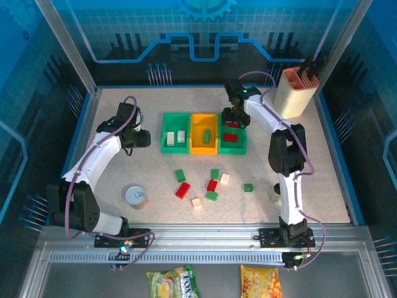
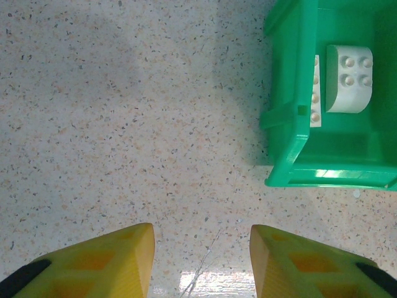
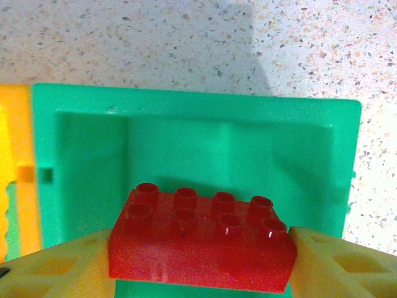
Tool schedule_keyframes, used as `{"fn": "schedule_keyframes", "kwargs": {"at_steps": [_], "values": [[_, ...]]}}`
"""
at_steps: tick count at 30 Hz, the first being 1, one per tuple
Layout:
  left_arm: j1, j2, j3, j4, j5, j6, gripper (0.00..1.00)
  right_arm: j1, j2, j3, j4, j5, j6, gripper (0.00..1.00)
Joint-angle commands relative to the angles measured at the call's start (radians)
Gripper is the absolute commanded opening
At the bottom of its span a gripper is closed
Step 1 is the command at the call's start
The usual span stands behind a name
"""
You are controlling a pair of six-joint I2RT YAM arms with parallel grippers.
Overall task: Sort the legos into containers by color
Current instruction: Place the lego in the container.
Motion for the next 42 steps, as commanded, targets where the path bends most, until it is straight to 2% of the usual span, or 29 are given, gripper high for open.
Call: {"fn": "schedule_keyframes", "kwargs": {"at_steps": [1,11,14,28,36,42], "values": [[0.008,0.008,-0.009,-0.008,0.013,0.012,0.46,-0.013,0.043,0.038,-0.013,-0.036,-0.022,0.67],[0.009,0.007,-0.009,-0.006,0.023,0.010,0.46,-0.012,0.041,0.042,-0.014,-0.019,-0.019,0.75],[0.008,0.007,-0.008,-0.005,0.030,0.007,0.46,-0.010,0.017,0.044,-0.019,-0.011,-0.018,0.81],[-0.020,0.009,0.032,-0.074,0.093,-0.023,0.47,0.007,-0.179,-0.026,-0.058,0.003,-0.022,0.80],[-0.119,0.045,0.089,-0.186,0.112,-0.098,0.49,0.009,-0.334,-0.179,-0.036,-0.008,-0.012,0.80],[-0.246,0.043,0.076,-0.202,0.098,-0.189,0.50,0.009,-0.430,-0.308,-0.005,-0.011,0.000,0.79]]}}
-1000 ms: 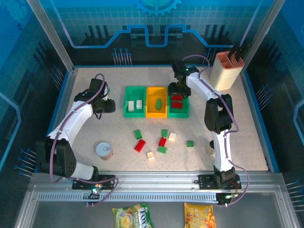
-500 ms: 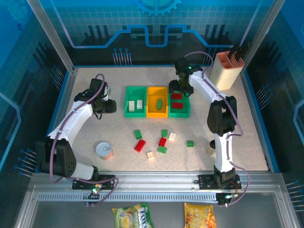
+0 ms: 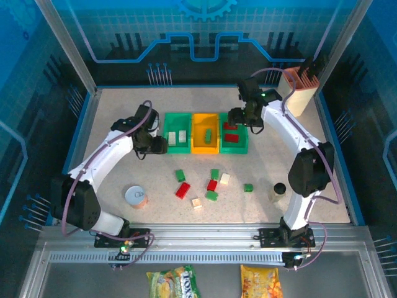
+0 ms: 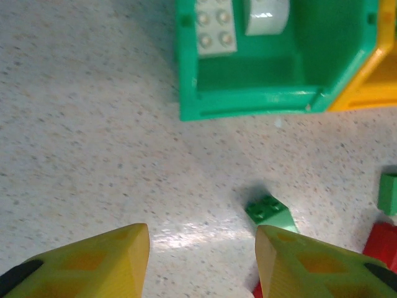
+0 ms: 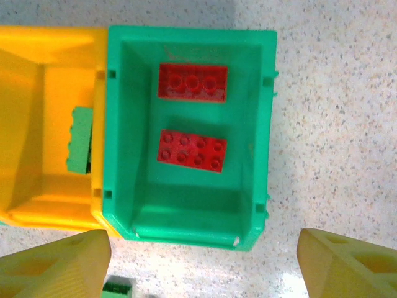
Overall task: Sort the legos into containers by color
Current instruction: Place the lego in the container.
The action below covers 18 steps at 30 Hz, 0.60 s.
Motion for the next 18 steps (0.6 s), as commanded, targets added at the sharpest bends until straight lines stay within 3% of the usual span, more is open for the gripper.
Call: {"fn": "schedule_keyframes", "kwargs": {"at_steps": [1,7,18], "values": [[-0.064,0.009,0.006,-0.047,0.011,-0.088,0.50,0.007,-0.059,-0.057,0.013,0.000,0.013,0.79],[-0.175,0.022,-0.052,-0.022,-0.015,-0.194,0.52,0.005,-0.098,-0.130,0.027,-0.003,0.007,0.79],[-0.273,0.097,-0.110,0.055,-0.074,-0.427,0.61,-0.003,-0.127,-0.195,0.032,0.004,-0.011,0.79]]}}
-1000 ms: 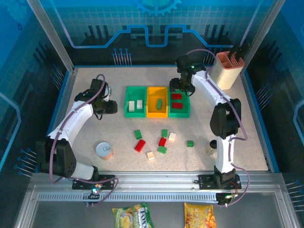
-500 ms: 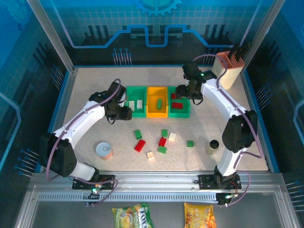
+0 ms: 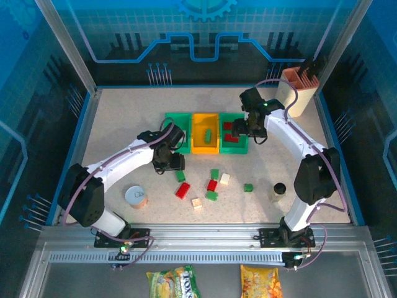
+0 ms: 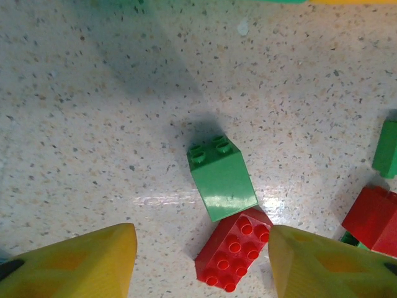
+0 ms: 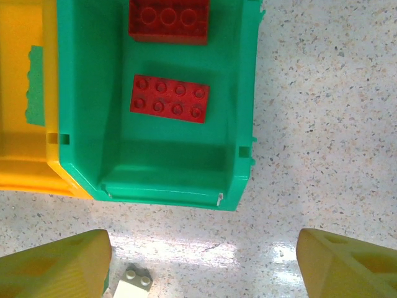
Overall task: Sort the legos into containers by color
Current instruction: Place the lego in the container, then pick up the lego from the center of the table.
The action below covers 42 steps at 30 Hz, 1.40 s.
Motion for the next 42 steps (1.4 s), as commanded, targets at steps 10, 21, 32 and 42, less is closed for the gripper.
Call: {"fn": "schedule_keyframes", "kwargs": {"at_steps": [10,21,32,42], "values": [[-0.055,0.118,-0.061,0.095,0.002,-0.186,0.62,-0.020,-0.061,-0.028,-0.009,0.018,-0.034,0.79],[-0.067,0.205,-0.048,0.128,0.020,-0.179,0.54,-0.026,-0.068,-0.038,-0.011,-0.003,-0.035,0.79],[-0.077,0.214,-0.010,0.114,0.010,-0.157,0.39,-0.026,-0.096,-0.043,-0.016,-0.014,-0.021,0.78],[-0.096,0.233,0.115,0.059,0.007,-0.100,0.38,-0.026,-0.154,-0.075,-0.032,0.023,-0.015,0.78]]}}
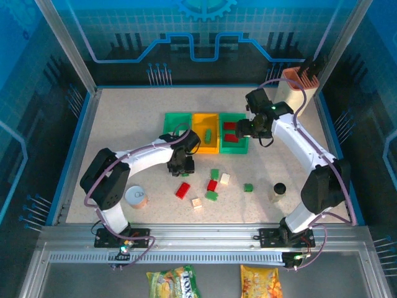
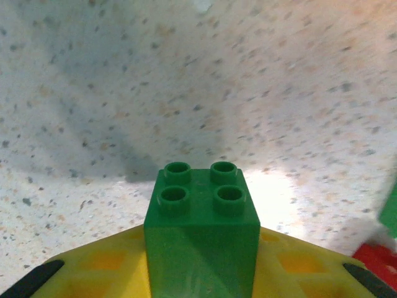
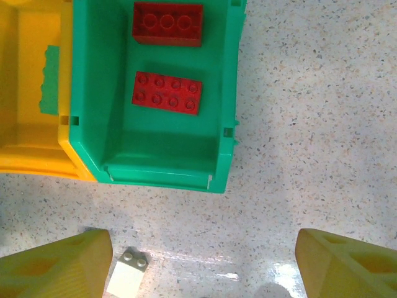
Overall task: Sort the legos into containers by color
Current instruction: Pick up the lego from the center of the table, then place the lego in the container.
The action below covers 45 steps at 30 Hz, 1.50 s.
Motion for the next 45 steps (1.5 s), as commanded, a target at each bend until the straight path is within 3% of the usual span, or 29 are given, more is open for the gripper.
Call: {"fn": "schedule_keyframes", "kwargs": {"at_steps": [1,12,23,45], "values": [[-0.013,0.017,0.074,-0.059,0.001,0.047,0.38,-0.015,-0.047,-0.031,-0.024,0.023,0.009,0.78],[-0.015,0.067,0.289,-0.117,-0.006,0.111,0.38,-0.017,-0.110,-0.081,-0.035,0.046,0.021,0.78],[-0.005,0.260,0.587,-0.195,-0.074,0.204,0.39,-0.018,-0.137,-0.095,-0.055,0.068,0.021,0.78],[0.118,0.538,0.896,-0.177,-0.109,0.317,0.39,-0.020,-0.166,-0.137,-0.058,0.068,0.032,0.78]]}}
